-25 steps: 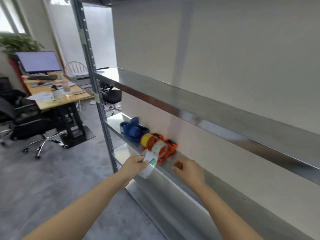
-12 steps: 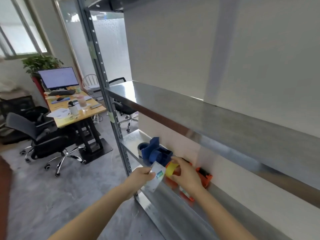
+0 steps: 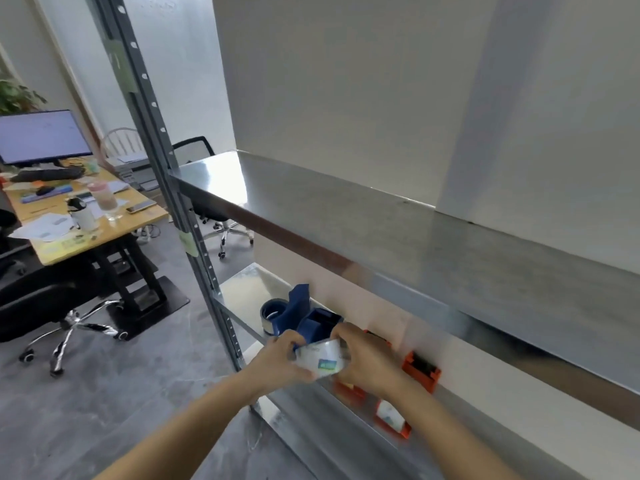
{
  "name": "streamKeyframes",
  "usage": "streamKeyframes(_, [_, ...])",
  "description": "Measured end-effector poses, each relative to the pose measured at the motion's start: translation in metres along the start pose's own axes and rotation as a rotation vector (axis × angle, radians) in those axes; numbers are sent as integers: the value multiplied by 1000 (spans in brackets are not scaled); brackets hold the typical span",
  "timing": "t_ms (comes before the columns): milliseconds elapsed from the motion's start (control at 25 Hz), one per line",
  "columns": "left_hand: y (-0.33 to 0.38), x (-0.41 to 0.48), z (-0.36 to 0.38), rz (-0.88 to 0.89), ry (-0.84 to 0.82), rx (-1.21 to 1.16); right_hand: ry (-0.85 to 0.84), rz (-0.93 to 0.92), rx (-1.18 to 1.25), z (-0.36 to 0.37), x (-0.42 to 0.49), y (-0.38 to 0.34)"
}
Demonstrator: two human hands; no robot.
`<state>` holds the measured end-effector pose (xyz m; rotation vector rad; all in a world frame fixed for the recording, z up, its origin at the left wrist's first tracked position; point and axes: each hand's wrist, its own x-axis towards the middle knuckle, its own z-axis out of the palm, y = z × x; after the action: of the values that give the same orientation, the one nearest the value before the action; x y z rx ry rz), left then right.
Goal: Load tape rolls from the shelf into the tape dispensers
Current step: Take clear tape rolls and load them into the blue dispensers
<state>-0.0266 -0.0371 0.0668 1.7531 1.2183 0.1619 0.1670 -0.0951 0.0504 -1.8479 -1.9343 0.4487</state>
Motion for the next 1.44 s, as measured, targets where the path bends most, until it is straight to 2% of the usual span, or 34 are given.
streamKeyframes(80, [-5,16,-9,-12,29,116,39,95,-34,5,6,-7])
streamKeyframes(200, [-11,36,-28,77,126,184,94,215,-60,16,12,-25])
streamKeyframes(280, [-15,48,-44,105,72,115,156,299,-58,25,14,-35])
streamKeyframes(360, [-16,58,-60,65,-64,-75,176,391,-30,37,16,-43])
streamKeyframes(440, [-18,68,-72,61,-185,-146,138,512,141,48,15,-53])
streamKeyframes(520, [-20,83,-77,156,-243,-37,130,590,450,56,10,-64])
streamKeyframes(640, [-19,95,-75,310,-248,135,228,622,807,66,3,-78])
streamKeyframes(800, [-1,96,-70,513,-350,203,296,616,976,66,8,-86])
streamKeyframes(920, [5,99,-64,667,-330,284,302,599,961,63,15,-77])
streamKeyframes(1000, [2,107,-61,588,-303,92,448,652,982,63,25,-70])
streamKeyframes(1080, [-7,125,-64,418,-166,-46,570,783,1000,65,36,-62])
streamKeyframes(1160, [-23,147,-68,229,-10,94,628,879,1035,67,47,-55])
streamKeyframes(1200, [-34,157,-66,133,6,159,642,909,1038,69,53,-52])
streamKeyframes(1280, [-55,173,-52,-1,-93,160,668,941,1018,74,67,-48])
streamKeyframes(1360, [-67,184,-35,-60,-173,101,691,974,978,82,82,-46])
streamKeyframes(1440, [-72,193,-18,-103,-247,-63,711,1019,953,92,97,-44])
